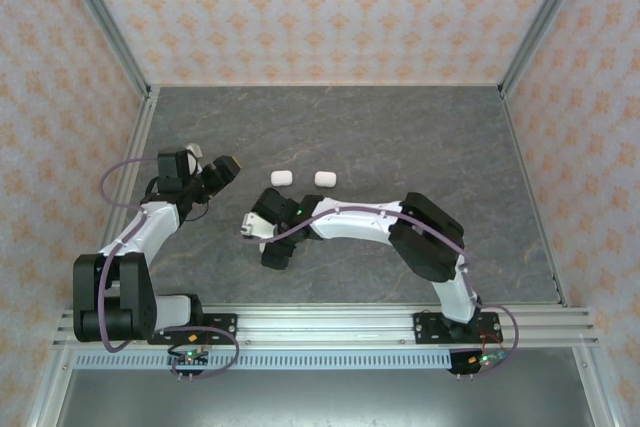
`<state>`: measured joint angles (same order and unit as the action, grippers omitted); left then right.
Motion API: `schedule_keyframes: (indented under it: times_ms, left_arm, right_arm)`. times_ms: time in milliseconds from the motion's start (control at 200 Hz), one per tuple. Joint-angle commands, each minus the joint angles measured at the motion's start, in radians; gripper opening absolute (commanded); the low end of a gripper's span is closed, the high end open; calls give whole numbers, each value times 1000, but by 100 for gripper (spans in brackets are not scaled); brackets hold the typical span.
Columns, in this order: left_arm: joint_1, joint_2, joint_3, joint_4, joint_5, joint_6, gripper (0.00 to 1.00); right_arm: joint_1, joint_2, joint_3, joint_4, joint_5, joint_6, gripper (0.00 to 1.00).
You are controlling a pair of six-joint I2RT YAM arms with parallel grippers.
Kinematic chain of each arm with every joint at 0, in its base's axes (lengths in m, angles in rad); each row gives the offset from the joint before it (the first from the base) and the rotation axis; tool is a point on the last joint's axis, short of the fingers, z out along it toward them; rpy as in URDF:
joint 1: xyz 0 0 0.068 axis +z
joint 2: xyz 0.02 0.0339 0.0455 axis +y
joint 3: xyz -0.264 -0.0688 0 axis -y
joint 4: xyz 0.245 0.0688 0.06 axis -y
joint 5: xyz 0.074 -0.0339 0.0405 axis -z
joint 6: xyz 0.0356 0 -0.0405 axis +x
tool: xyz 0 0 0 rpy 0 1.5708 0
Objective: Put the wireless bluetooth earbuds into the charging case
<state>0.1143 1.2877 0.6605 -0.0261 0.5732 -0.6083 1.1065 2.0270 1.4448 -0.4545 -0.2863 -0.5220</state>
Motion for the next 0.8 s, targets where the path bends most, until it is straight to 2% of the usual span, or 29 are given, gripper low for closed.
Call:
schedule_keyframes:
  times_ms: [0, 170, 345, 475, 566, 791]
  left_arm:
    - [13, 3, -3, 2, 27, -18, 82]
    - [13, -4, -7, 0, 30, -15, 82]
    - [13, -19, -2, -22, 28, -1, 82]
    - [13, -33, 1, -41, 26, 11, 82]
    - [13, -44, 2, -57, 27, 17, 82]
    - [12, -89, 5, -90, 65, 28, 81]
  right_arm:
    - [4, 37, 45, -50, 39, -51, 81]
    - [4, 77, 60, -74, 44, -59, 76]
    - [4, 96, 60, -89, 75, -61, 66]
    - [4, 86, 45, -61, 110, -58, 54]
    - [2, 64, 29, -36, 126, -58, 46]
    - [-15, -89, -51, 39, 128, -26, 41]
